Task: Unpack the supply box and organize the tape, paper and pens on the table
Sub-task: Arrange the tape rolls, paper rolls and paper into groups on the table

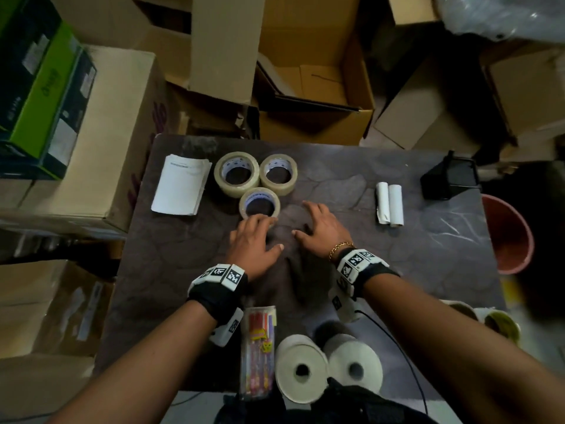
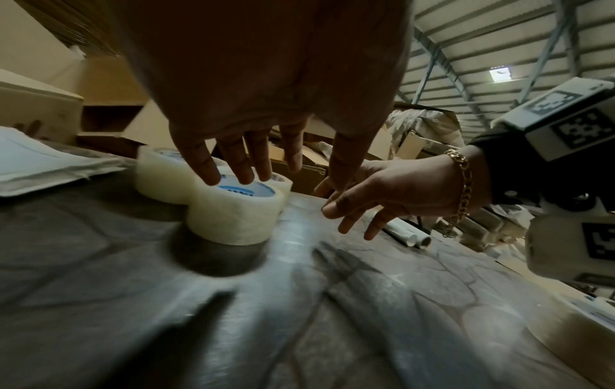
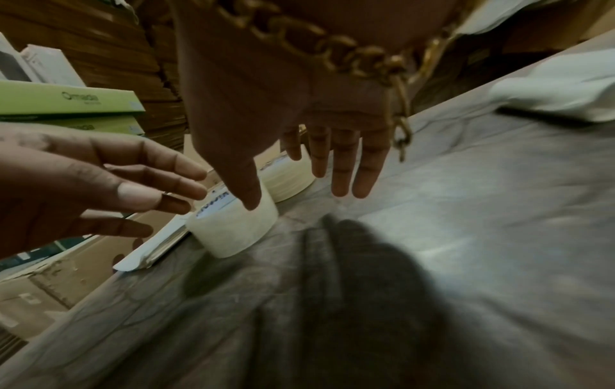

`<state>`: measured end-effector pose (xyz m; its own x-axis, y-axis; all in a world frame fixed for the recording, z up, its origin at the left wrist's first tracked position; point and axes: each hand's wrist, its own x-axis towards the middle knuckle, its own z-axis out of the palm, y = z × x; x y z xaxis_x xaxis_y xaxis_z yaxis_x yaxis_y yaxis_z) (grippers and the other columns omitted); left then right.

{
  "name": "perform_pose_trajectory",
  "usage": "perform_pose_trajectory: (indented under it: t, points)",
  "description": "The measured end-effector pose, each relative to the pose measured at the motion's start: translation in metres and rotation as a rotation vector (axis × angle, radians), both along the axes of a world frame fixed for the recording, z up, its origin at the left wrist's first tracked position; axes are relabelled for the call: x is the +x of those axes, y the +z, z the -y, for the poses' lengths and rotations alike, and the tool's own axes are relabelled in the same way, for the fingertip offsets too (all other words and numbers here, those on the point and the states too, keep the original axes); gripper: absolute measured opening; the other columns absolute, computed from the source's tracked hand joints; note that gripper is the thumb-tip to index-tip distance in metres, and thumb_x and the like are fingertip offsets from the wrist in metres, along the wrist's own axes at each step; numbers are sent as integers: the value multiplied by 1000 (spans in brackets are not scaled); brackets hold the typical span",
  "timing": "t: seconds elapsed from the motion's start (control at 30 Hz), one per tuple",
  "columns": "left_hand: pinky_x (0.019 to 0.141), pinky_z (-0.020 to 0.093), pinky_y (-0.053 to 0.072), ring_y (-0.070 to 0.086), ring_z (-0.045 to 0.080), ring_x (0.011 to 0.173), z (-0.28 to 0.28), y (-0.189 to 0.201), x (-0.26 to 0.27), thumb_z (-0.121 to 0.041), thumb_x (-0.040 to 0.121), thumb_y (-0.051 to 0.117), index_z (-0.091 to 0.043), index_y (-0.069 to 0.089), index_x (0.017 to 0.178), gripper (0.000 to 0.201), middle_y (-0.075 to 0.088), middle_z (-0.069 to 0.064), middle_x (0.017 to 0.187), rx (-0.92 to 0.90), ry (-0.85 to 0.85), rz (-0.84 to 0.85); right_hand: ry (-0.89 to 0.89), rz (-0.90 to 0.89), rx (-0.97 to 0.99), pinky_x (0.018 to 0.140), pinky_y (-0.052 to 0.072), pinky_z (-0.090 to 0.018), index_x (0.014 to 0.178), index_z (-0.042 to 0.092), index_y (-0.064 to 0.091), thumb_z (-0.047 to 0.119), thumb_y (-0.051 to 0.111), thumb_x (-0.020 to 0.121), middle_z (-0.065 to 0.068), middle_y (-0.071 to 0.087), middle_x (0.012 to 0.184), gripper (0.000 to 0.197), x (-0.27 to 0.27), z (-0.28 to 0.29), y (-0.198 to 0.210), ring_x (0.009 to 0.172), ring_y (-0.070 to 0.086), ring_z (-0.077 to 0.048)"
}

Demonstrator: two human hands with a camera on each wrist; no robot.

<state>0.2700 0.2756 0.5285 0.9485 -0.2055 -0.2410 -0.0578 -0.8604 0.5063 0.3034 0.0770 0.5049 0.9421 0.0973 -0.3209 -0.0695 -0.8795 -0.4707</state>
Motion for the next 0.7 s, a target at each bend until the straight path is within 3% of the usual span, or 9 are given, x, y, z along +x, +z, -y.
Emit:
perform_pose_trajectory:
  t: [0.23, 0.4, 0.6, 0.7]
  points:
    - [105, 43, 30, 34, 22, 133, 97, 5, -8, -47, 83, 60, -34, 41, 136, 58, 37, -4, 142, 2, -144, -40, -141, 38, -37, 99, 47, -39, 135, 26, 43, 46, 60, 82, -1, 47, 136, 60, -39, 109, 13, 125, 50, -24]
    - [105, 43, 30, 35, 24, 133, 180, 4, 2, -48, 84, 59, -36, 39, 139, 59, 36, -3, 144, 9, -218, -65, -235, 39, -11, 94, 49, -41, 130, 23, 48, 40, 64, 80, -6, 50, 129, 55, -41, 180, 12, 115, 55, -30]
    - [111, 46, 32, 33, 29, 137, 256, -15, 39, -42, 89, 56, -37, 38, 143, 58, 33, 6, 149, 13, -140, -128, -170, -31, 7, 106, 41, -39, 139, 24, 45, 31, 61, 85, -14, 44, 136, 57, -4, 228, -1, 122, 51, -34]
    - [115, 42, 29, 33, 32, 137, 278, -28, 57, -37, 91, 56, -34, 43, 142, 53, 33, 12, 149, -9, -55, -178, -108, -87, 8, 109, 39, -39, 138, 29, 46, 30, 58, 85, -14, 43, 140, 55, 14, 237, -8, 127, 47, -34]
